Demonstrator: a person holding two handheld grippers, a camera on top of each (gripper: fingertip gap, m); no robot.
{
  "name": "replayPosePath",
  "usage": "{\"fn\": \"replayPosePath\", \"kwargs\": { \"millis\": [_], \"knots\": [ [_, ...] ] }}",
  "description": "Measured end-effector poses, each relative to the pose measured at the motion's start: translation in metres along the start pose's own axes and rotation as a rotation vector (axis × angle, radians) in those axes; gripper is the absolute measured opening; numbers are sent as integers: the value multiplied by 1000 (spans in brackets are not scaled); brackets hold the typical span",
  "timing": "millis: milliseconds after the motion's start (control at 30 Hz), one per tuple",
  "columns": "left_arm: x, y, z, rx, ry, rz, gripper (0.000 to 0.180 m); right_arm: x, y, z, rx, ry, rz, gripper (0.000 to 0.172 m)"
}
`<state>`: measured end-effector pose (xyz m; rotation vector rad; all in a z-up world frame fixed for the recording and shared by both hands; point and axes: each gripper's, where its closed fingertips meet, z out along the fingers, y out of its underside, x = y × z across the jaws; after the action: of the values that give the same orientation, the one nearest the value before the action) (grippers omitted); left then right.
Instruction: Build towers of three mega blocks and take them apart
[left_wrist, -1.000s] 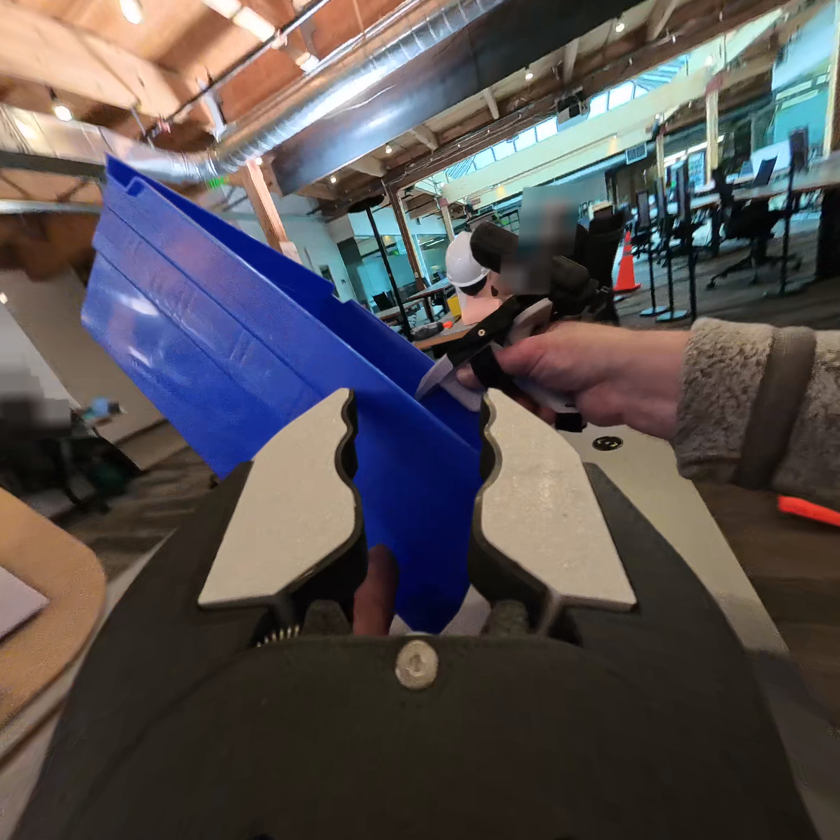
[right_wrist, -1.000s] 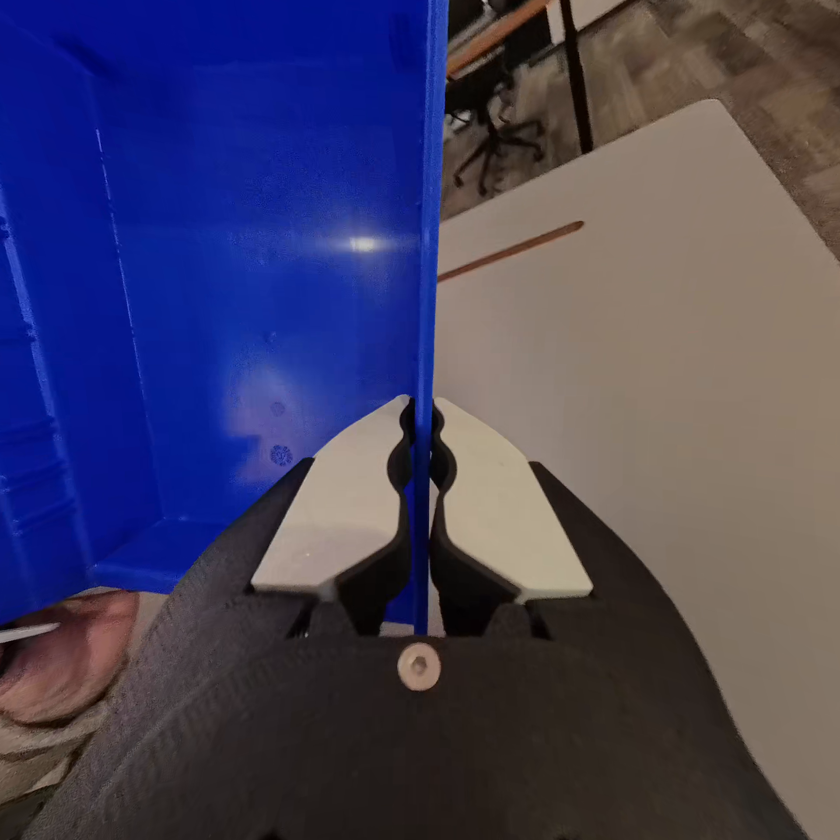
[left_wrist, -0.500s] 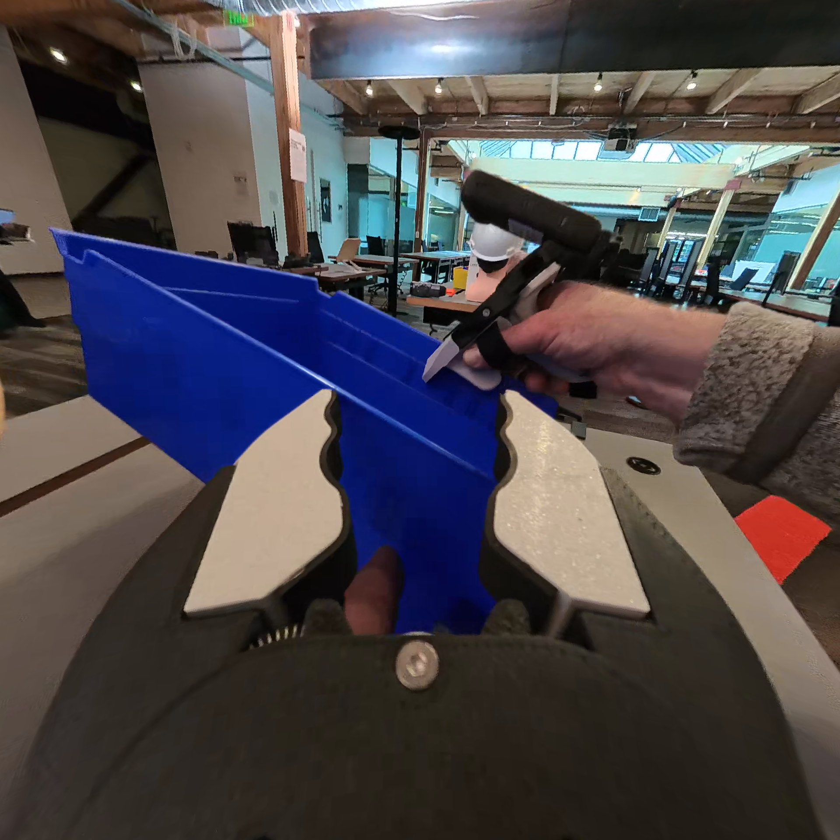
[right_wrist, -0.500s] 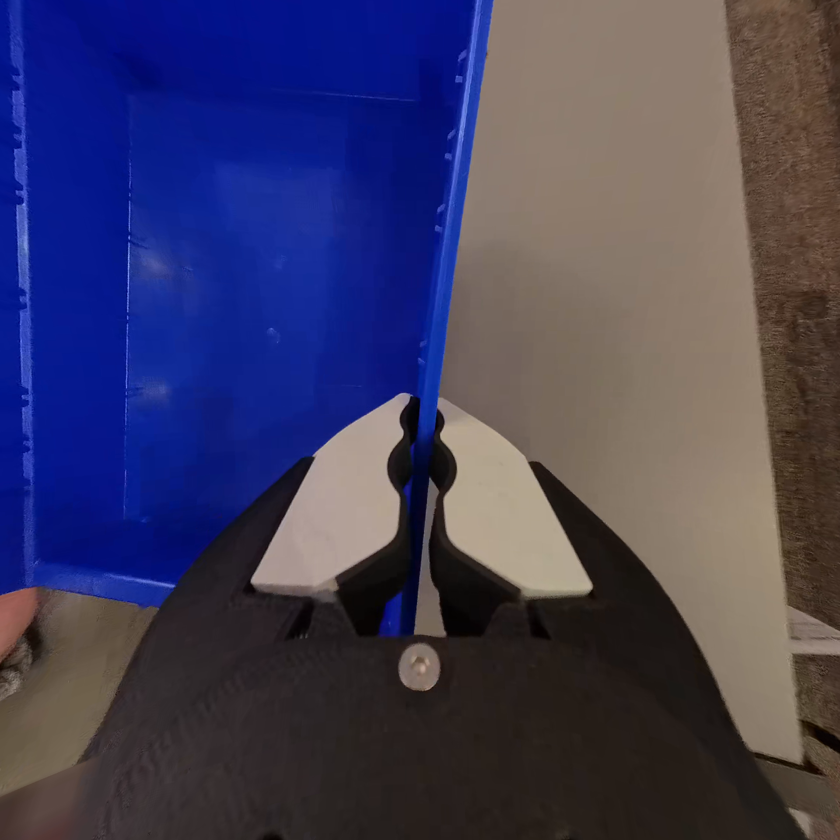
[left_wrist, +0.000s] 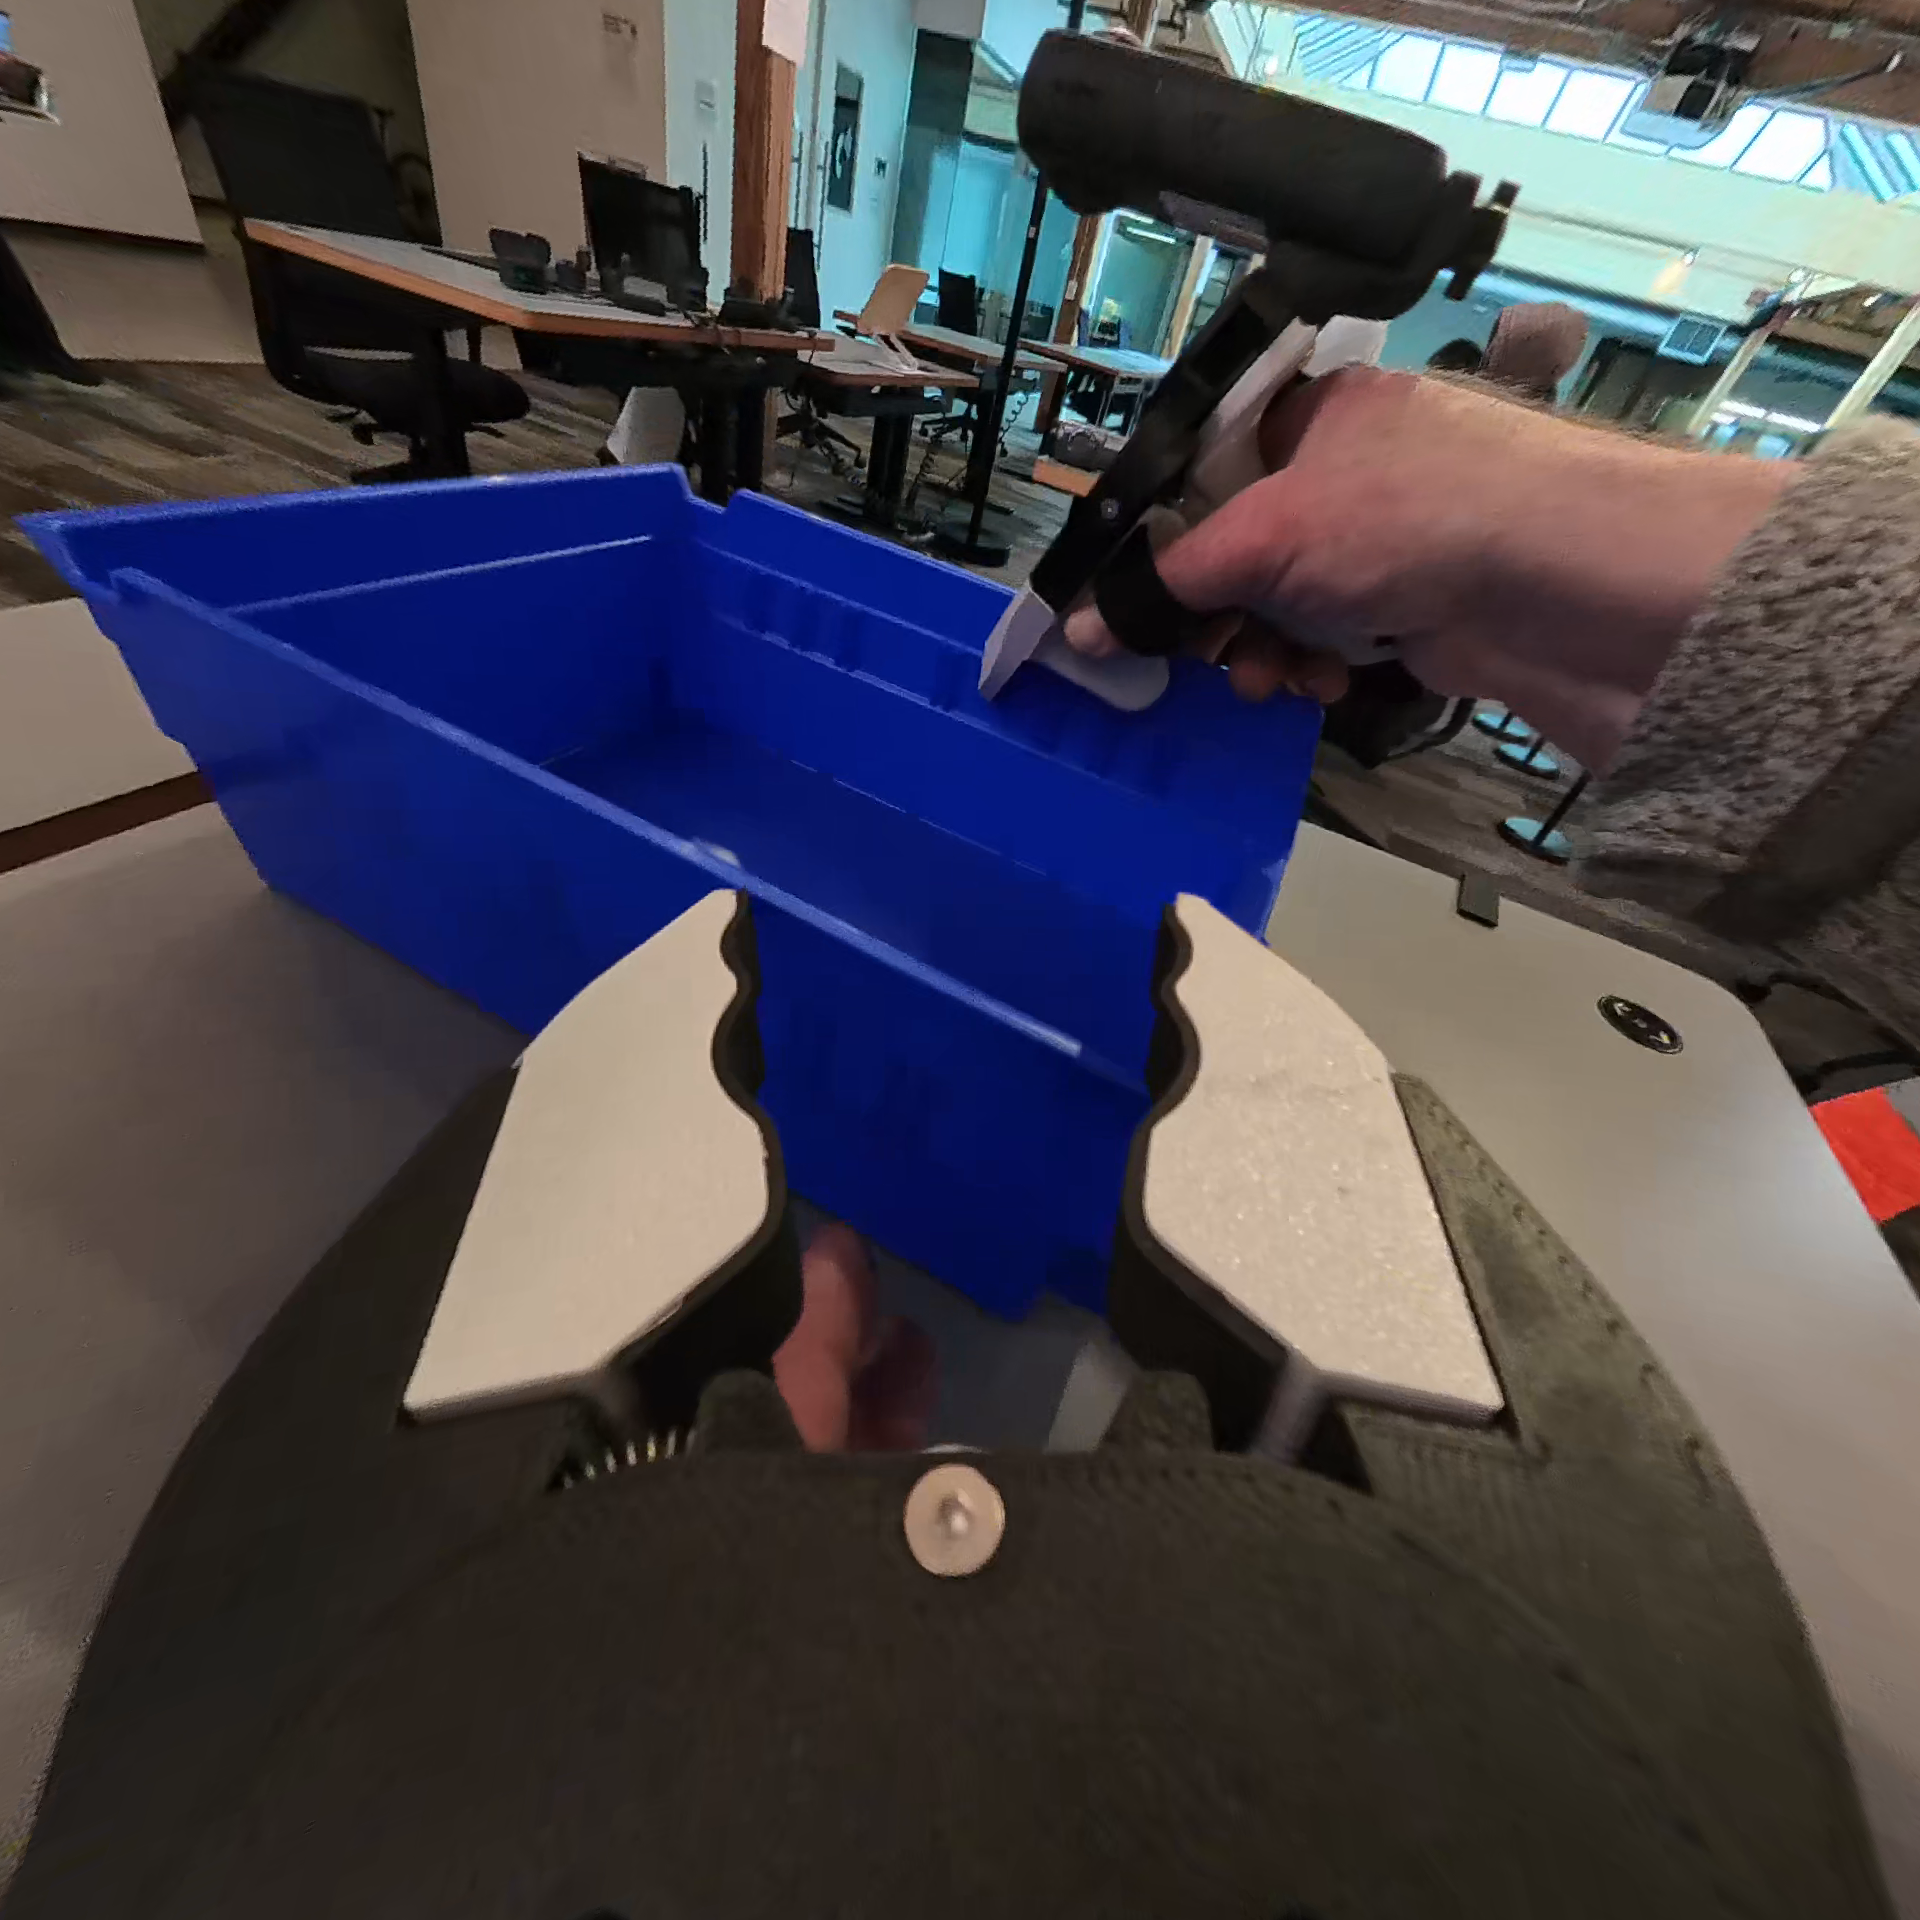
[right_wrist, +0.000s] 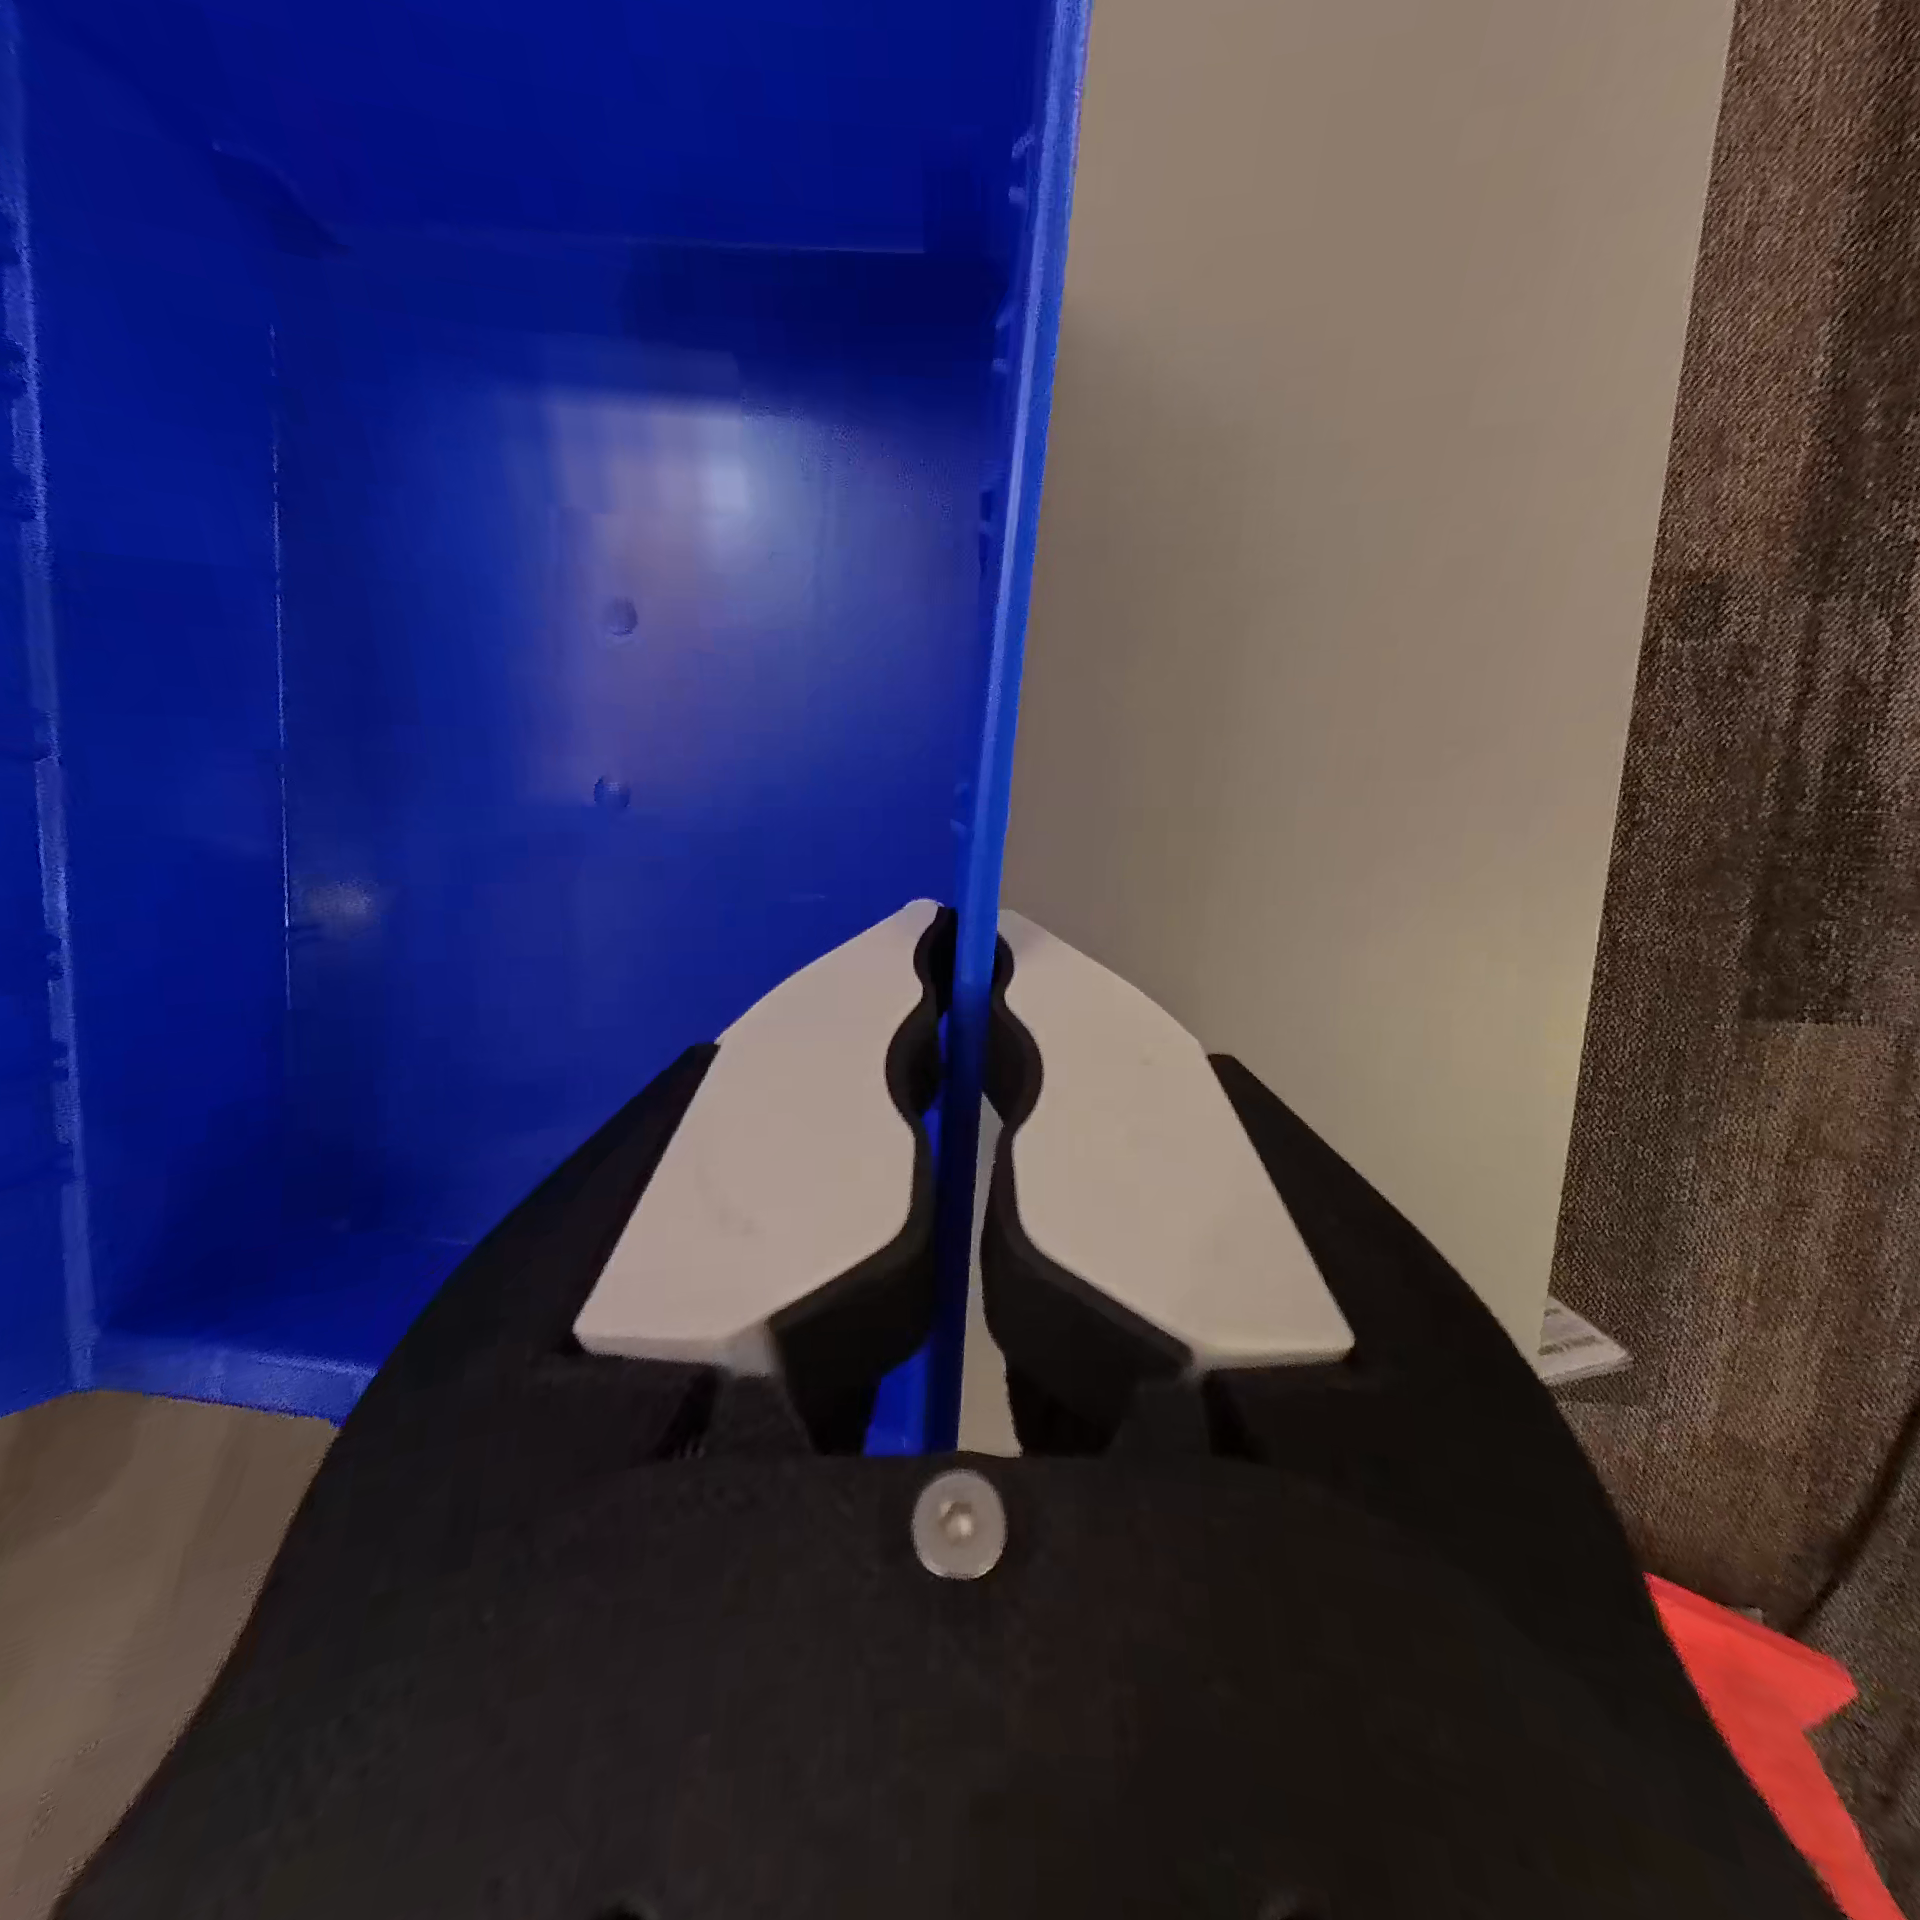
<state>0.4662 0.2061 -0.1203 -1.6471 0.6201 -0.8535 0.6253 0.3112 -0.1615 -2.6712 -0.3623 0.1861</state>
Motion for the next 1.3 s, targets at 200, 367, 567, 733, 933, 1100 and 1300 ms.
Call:
{"fn": "replayPosePath", "kwargs": {
  "millis": [200,367,567,733,933,1100,1300],
  "knots": [
    [5,0,-3,-11,23,9,74,1,-16,8,-14,-36,-7,3],
    [26,-3,-23,15,53,78,71,7,-22,11,-16,-32,-9,3],
    [43,-1,-62,25,68,184,68,9,-28,13,-7,-51,-1,3],
    [33,5,-100,17,51,214,63,7,-37,-2,124,-73,14,28],
    [24,1,-157,52,75,231,66,1,-43,-57,368,36,-78,22],
    [20,-9,-210,73,59,287,60,-64,-34,-117,593,80,-303,0],
    [-13,-33,-286,115,-120,428,47,-182,-7,-141,710,-31,-479,0]
  ]
}}
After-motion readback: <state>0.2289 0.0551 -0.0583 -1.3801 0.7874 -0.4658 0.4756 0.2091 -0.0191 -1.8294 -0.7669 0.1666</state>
